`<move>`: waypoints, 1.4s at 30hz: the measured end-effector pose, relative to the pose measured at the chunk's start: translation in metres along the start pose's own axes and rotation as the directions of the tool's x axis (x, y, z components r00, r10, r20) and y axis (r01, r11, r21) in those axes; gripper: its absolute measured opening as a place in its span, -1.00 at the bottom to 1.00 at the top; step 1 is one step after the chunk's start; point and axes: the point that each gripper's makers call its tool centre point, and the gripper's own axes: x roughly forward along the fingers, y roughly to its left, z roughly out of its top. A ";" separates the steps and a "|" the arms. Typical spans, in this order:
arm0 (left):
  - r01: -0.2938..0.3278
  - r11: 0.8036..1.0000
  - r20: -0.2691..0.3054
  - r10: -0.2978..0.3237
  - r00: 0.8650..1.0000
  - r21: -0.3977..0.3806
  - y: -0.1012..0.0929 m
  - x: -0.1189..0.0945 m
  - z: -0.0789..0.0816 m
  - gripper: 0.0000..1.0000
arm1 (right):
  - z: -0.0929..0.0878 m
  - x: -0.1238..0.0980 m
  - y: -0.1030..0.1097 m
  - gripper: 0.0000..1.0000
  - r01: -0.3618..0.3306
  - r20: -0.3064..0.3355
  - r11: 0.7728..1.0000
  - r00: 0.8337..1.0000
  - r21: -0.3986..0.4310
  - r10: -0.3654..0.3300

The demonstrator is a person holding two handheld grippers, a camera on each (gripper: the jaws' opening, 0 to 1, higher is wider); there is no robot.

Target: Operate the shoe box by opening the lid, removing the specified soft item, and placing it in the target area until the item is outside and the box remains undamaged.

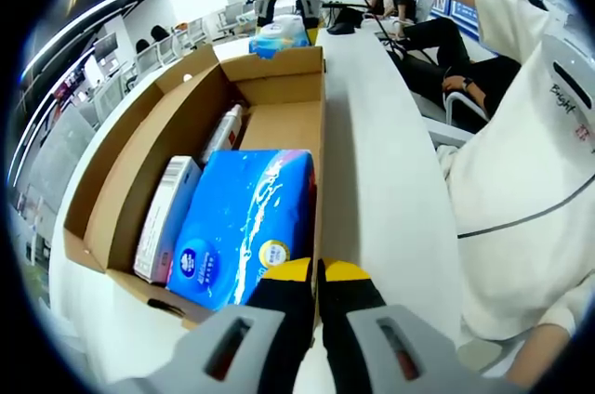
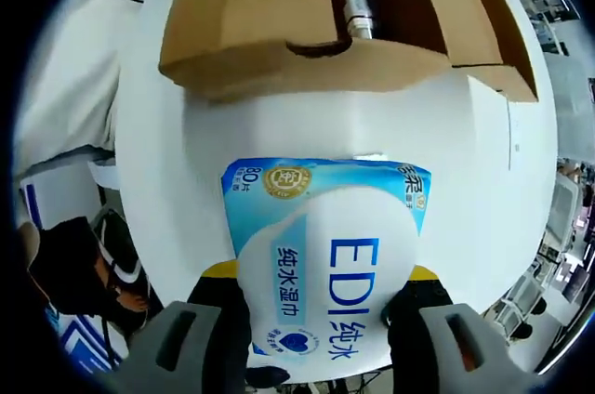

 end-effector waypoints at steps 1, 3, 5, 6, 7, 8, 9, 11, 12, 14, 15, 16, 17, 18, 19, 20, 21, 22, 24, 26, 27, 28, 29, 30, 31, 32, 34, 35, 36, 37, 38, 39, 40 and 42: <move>0.000 1.000 0.001 0.000 1.000 -0.001 0.000 0.000 0.000 -0.97 | -0.001 0.002 0.000 0.16 0.001 -0.005 1.000 1.000 0.001 -0.001; 0.003 1.000 -0.002 -0.003 1.000 -0.004 0.000 0.000 0.000 -0.97 | -0.003 0.008 0.006 0.16 -0.012 -0.007 1.000 1.000 -0.005 0.012; 0.004 1.000 -0.003 -0.004 1.000 -0.005 0.000 0.000 0.000 -0.97 | -0.002 0.011 0.009 0.16 -0.024 0.004 1.000 1.000 -0.003 0.024; 0.005 1.000 -0.002 -0.005 1.000 -0.005 0.000 0.000 0.000 -0.97 | -0.001 0.013 0.011 0.16 -0.026 0.013 1.000 1.000 0.004 0.026; 0.005 1.000 -0.002 -0.005 1.000 -0.005 0.000 0.000 0.000 -0.97 | 0.000 0.014 0.013 0.16 -0.028 0.022 1.000 0.999 0.011 0.028; 0.005 1.000 -0.002 -0.005 1.000 -0.004 0.000 0.000 0.000 -0.97 | 0.002 0.014 0.017 0.16 -0.028 0.027 1.000 0.999 0.011 0.027; 0.005 1.000 -0.002 -0.005 1.000 -0.006 0.000 0.000 0.000 -0.97 | 0.003 0.014 0.018 0.16 -0.029 0.032 0.999 0.999 0.015 0.029; 0.005 1.000 -0.004 -0.005 1.000 -0.007 -0.001 0.000 0.000 -0.97 | 0.005 0.015 0.019 0.16 -0.032 0.038 0.999 0.999 0.018 0.032; 0.004 1.000 -0.004 -0.004 1.000 -0.008 -0.001 0.000 0.000 -0.97 | 0.005 0.015 0.020 0.16 -0.031 0.038 0.999 0.999 0.017 0.030; 0.002 1.000 -0.004 -0.002 1.000 -0.007 -0.001 0.000 0.000 -0.97 | 0.006 0.017 0.020 0.16 -0.027 0.033 1.000 0.999 0.016 0.026; 0.001 1.000 -0.004 -0.001 1.000 -0.009 -0.001 0.000 0.000 -0.97 | 0.005 0.017 0.017 0.16 -0.029 0.033 0.999 0.999 0.016 0.029; 0.002 1.000 -0.005 -0.002 1.000 -0.009 -0.001 0.000 0.000 -0.97 | 0.004 0.017 0.016 0.16 -0.032 0.032 0.999 0.999 0.016 0.031; 0.003 1.000 -0.005 -0.003 1.000 -0.010 0.000 0.000 0.000 -0.97 | 0.004 0.018 0.015 0.16 -0.029 0.031 0.999 0.999 0.016 0.028; 0.004 1.000 -0.005 -0.004 1.000 -0.011 0.000 0.000 0.000 -0.97 | 0.004 0.019 0.014 0.16 -0.028 0.033 0.999 0.999 0.019 0.028; 0.004 1.000 -0.005 -0.004 1.000 -0.011 0.000 0.000 0.000 -0.97 | 0.002 0.019 0.010 0.16 -0.032 0.034 0.999 0.999 0.021 0.031; 0.005 1.000 -0.005 -0.005 1.000 -0.011 0.000 0.000 0.000 -0.97 | 0.002 0.020 0.009 0.16 -0.031 0.034 0.999 0.999 0.019 0.031; 0.006 1.000 -0.005 -0.006 1.000 -0.012 -0.001 0.000 0.000 -0.97 | 0.001 0.021 0.008 0.16 -0.031 0.033 0.999 0.999 0.017 0.030; 0.006 1.000 -0.006 -0.006 1.000 -0.013 -0.001 0.000 0.000 -0.97 | 0.000 0.022 0.007 0.16 -0.030 0.032 0.999 0.999 0.015 0.030; 0.007 1.000 -0.006 -0.007 1.000 -0.013 -0.001 0.000 0.000 -0.97 | -0.002 0.021 0.002 0.16 -0.030 0.036 1.000 0.999 0.008 0.029; 0.007 1.000 -0.007 -0.007 1.000 -0.013 -0.001 0.000 0.000 -0.97 | -0.003 0.021 -0.001 0.16 -0.029 0.043 1.000 0.999 0.005 0.029; 0.007 1.000 -0.006 -0.007 1.000 -0.013 -0.001 0.000 0.000 -0.97 | -0.003 0.021 -0.002 0.16 -0.030 0.044 1.000 0.999 0.005 0.030; 0.007 1.000 -0.006 -0.007 1.000 -0.013 -0.001 0.000 0.000 -0.97 | -0.003 0.021 -0.003 0.17 -0.032 0.046 0.999 0.998 0.005 0.032; 0.007 1.000 -0.007 -0.007 1.000 -0.014 -0.001 0.000 0.000 -0.97 | -0.002 0.022 -0.002 0.17 -0.030 0.047 1.000 0.998 0.005 0.030; 0.007 1.000 -0.007 -0.007 1.000 -0.014 -0.001 0.000 0.000 -0.97 | 0.000 0.022 -0.003 0.17 -0.033 0.049 0.999 0.998 0.020 0.032; 0.007 1.000 -0.007 -0.007 1.000 -0.014 -0.001 0.000 0.000 -0.97 | 0.001 0.022 -0.001 0.17 -0.039 0.050 0.999 0.998 0.014 0.038; 0.008 1.000 -0.007 -0.008 1.000 -0.014 -0.001 0.000 0.000 -0.97 | 0.002 0.023 0.000 0.17 -0.043 0.051 0.999 0.998 0.001 0.043; 0.006 1.000 -0.007 -0.007 1.000 -0.013 -0.001 0.000 0.000 -0.97 | 0.000 0.025 -0.003 0.17 -0.040 0.037 0.999 0.999 0.001 0.040; 0.006 1.000 -0.006 -0.006 1.000 -0.012 -0.001 0.000 0.000 -0.97 | -0.001 0.026 -0.004 0.17 -0.037 0.030 0.999 0.999 -0.008 0.037; 0.006 1.000 -0.005 -0.006 1.000 -0.012 -0.001 0.000 0.000 -0.97 | -0.002 0.026 -0.006 0.17 -0.033 0.024 0.999 0.999 -0.014 0.033; 0.006 1.000 -0.005 -0.006 1.000 -0.012 -0.001 0.000 0.000 -0.97 | -0.003 0.027 -0.005 0.17 -0.030 0.017 0.999 0.999 -0.014 0.030; 0.007 1.000 -0.006 -0.007 1.000 -0.012 -0.001 0.000 0.000 -0.97 | -0.004 0.028 -0.006 0.17 -0.031 0.017 0.999 0.999 -0.016 0.032; 0.007 1.000 -0.006 -0.007 1.000 -0.012 -0.001 0.000 0.000 -0.97 | -0.004 0.028 -0.003 0.17 -0.034 0.019 0.999 0.999 -0.020 0.035; 0.008 1.000 -0.006 -0.008 1.000 -0.013 -0.001 0.000 0.000 -0.97 | -0.003 0.028 -0.001 0.18 -0.044 0.027 0.999 0.999 -0.019 0.045; 0.007 1.000 -0.006 -0.008 1.000 -0.012 -0.001 0.000 0.000 -0.97 | -0.004 0.030 -0.001 0.18 -0.047 0.026 0.999 0.999 -0.019 0.048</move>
